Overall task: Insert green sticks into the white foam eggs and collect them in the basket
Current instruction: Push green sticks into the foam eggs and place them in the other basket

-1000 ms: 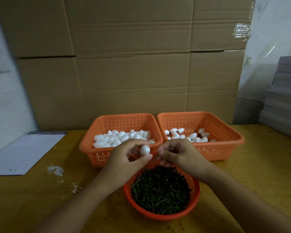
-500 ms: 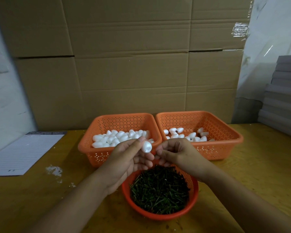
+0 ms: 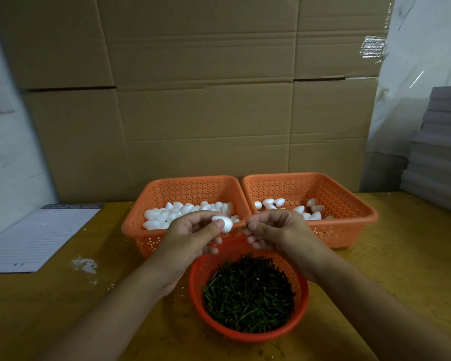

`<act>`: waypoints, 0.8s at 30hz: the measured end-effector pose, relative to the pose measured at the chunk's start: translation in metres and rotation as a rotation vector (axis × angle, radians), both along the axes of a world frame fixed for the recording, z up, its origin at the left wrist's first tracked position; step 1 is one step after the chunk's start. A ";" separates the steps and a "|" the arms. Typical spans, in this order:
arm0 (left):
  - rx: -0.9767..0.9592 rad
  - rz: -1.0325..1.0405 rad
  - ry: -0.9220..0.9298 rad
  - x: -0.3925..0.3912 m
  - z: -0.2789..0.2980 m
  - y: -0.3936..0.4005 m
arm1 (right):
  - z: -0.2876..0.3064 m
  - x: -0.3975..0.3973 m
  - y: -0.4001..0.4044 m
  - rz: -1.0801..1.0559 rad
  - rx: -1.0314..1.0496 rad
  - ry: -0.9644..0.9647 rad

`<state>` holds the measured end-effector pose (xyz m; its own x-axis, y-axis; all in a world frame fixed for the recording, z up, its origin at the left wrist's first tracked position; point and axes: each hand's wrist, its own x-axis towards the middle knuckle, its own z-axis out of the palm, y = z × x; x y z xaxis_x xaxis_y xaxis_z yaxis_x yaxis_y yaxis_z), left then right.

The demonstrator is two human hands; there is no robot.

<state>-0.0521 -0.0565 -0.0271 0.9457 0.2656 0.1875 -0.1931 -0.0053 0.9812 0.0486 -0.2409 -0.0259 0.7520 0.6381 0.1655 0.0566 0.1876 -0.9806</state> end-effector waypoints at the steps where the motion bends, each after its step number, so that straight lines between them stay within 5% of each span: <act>1: -0.010 -0.006 0.003 0.000 0.000 0.000 | 0.000 0.000 0.000 -0.002 0.021 0.021; 24: -0.097 -0.087 0.009 -0.001 -0.002 0.000 | 0.001 -0.008 0.004 -0.102 0.012 -0.096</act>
<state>-0.0531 -0.0567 -0.0286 0.9675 0.1985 0.1565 -0.1799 0.1060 0.9780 0.0410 -0.2365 -0.0254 0.7933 0.5567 0.2464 0.1689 0.1876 -0.9676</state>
